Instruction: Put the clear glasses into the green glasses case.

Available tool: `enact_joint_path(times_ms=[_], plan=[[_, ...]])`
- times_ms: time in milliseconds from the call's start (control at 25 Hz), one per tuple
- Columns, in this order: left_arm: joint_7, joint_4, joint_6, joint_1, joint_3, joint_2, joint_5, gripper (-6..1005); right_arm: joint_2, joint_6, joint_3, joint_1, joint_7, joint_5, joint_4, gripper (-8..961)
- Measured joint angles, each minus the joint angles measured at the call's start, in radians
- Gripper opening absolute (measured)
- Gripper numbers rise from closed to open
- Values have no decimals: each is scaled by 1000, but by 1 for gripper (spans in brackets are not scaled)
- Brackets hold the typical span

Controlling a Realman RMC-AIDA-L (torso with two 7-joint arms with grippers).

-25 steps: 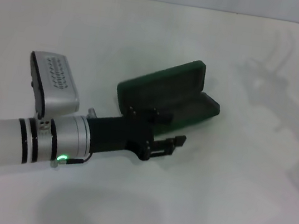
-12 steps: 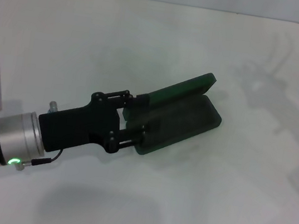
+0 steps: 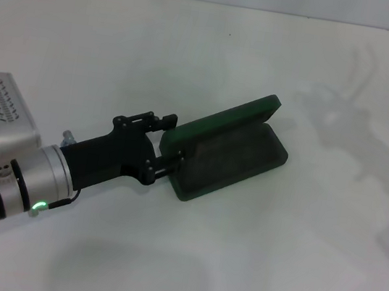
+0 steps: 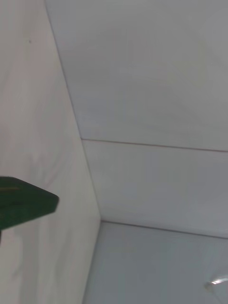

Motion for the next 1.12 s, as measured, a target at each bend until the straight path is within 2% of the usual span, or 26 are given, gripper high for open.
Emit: enact_joint_path(times_ms=[440,680,880,1120], plan=[[80,-6,-17,20,-26,-1,-5,587,0,-2,2,0,2,-12,1,127],[128,-15,-18,20,-28,-3,-6,429,0,-2,0,0,2,-21,0,126],[175,-16,-18,21,-84,-6,-22,211,0,-4,0,1,1,-26,0,126],[242,-13,-18,10,-130,-4,-23,193,0,-5,-1,2,2,-26,2,126]])
